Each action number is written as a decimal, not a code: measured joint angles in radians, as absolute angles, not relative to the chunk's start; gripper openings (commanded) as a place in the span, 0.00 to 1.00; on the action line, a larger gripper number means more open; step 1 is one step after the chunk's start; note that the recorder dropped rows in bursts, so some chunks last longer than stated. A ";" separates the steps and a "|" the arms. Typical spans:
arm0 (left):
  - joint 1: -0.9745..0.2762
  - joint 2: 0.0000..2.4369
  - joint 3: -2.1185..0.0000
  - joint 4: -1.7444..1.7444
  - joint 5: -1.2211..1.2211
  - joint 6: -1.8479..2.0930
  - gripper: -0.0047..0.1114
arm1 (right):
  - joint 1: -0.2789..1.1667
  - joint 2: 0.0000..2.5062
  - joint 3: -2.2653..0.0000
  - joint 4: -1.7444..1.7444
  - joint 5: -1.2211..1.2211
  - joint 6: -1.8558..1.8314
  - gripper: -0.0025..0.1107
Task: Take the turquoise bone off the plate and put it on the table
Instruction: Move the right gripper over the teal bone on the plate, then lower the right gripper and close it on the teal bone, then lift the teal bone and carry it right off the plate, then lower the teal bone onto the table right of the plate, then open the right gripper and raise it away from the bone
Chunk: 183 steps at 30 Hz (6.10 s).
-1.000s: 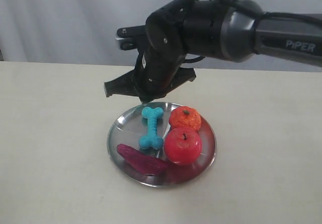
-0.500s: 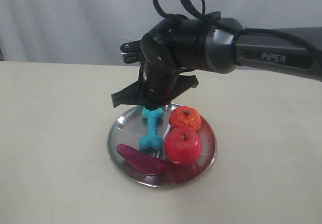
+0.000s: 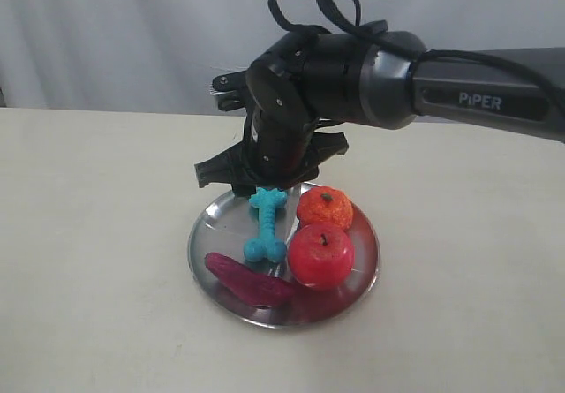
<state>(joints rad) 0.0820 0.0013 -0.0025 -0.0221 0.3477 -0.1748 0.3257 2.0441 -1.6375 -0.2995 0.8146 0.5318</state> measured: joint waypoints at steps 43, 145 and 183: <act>0.082 0.001 -0.003 -0.022 0.348 -0.175 0.04 | 0.301 2.260 -1.638 -0.382 0.623 0.666 0.49; 0.082 0.001 -0.003 -0.022 0.348 -0.175 0.04 | -0.120 1.927 -0.991 -0.333 0.320 0.507 0.02; 0.082 0.001 -0.003 -0.022 0.348 -0.175 0.04 | -0.120 1.344 -0.991 -0.263 0.728 0.485 0.52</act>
